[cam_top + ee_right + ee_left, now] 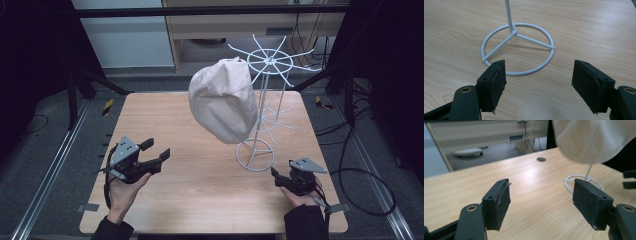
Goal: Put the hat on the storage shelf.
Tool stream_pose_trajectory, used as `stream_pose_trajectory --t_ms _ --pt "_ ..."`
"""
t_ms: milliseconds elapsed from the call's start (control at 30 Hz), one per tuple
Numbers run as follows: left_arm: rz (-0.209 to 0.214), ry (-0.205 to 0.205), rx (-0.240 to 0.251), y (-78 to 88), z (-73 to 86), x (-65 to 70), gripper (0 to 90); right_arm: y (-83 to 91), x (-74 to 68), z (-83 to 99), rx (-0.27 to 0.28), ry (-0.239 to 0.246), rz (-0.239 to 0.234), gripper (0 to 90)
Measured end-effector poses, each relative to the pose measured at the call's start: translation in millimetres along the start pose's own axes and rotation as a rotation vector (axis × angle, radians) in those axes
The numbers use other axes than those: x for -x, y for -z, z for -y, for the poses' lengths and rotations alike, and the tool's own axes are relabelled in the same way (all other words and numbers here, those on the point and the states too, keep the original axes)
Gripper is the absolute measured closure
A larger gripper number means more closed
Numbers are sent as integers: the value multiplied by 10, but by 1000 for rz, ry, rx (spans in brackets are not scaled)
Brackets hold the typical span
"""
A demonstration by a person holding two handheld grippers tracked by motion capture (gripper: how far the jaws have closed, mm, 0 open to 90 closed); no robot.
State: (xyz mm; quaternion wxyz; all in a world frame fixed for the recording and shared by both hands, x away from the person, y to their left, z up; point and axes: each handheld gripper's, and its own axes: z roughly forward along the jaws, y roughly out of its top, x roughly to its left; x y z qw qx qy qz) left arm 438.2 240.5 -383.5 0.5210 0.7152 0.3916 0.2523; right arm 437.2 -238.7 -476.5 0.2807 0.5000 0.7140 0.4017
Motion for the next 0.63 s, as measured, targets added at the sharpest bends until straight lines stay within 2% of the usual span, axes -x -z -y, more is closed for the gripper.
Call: stream_pose_trajectory --t_ms 100,367,533,633 --pt "-26 27 -25 24 145 -93 287 -8 4 8 -1 3 3 258" --pt "-110 40 -99 77 491 -289 261 -14 25 17 -2 -9 7 221" --pt "-164 67 -133 104 710 -452 247 -13 30 17 -6 -21 6 207" --pt "-180 75 -153 113 798 -508 247 -16 49 18 -6 -30 7 192"
